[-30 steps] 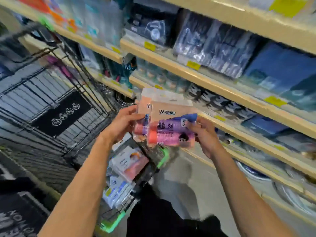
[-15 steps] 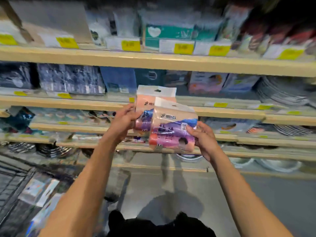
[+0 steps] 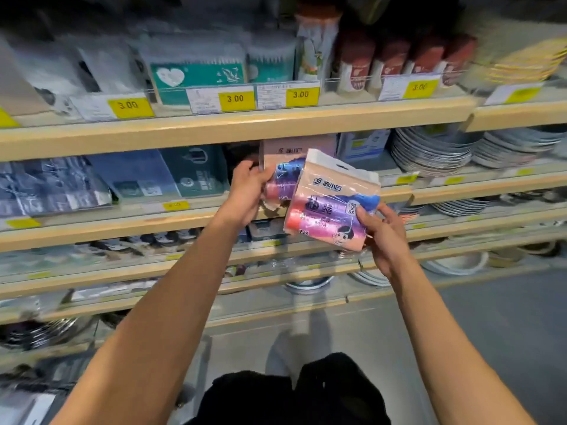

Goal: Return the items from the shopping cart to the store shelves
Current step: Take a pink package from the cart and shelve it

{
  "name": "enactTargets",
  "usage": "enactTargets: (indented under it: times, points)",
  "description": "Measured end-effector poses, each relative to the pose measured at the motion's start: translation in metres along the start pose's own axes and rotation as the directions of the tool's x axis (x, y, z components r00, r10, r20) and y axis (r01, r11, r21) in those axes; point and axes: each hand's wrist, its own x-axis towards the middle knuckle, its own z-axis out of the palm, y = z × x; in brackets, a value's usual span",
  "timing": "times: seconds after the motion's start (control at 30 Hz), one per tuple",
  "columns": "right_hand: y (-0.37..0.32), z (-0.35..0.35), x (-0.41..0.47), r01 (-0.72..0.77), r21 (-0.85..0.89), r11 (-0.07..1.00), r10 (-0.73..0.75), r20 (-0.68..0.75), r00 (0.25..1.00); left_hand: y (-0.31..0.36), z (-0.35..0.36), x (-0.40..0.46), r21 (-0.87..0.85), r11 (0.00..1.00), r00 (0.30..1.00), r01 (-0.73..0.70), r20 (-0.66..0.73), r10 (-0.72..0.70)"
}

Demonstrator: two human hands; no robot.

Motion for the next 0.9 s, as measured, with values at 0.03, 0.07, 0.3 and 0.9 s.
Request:
enactTargets:
  times: [0.03, 0.07, 0.3, 0.9]
  points:
    - [-0.002, -0.003, 0.004, 0.008, -0.003, 1.000, -0.008, -0.016, 1.000, 0.001, 0.004, 0.004, 0.011, 1.000, 1.000, 0.012, -0.007, -0.012]
    - [-0.005, -0.005, 0.006, 0.016, 0.000, 1.000, -0.016, -0.028, 0.999, 0.002, 0.007, 0.010, 0.017, 1.000, 1.000, 0.024, -0.019, -0.024]
    - [-0.020, -0.012, 0.028, 0.077, -0.050, 0.996, -0.077, 0.003, 0.997, -0.015, -0.004, 0.049, -0.025, 0.999, 0.919, 0.030, -0.394, -0.037]
    - [-0.061, 0.011, 0.087, 0.179, -0.232, 0.956, -0.152, 0.129, 0.980, 0.001, 0.051, 0.071, -0.138, 0.987, 0.925, 0.085, -0.358, -0.130]
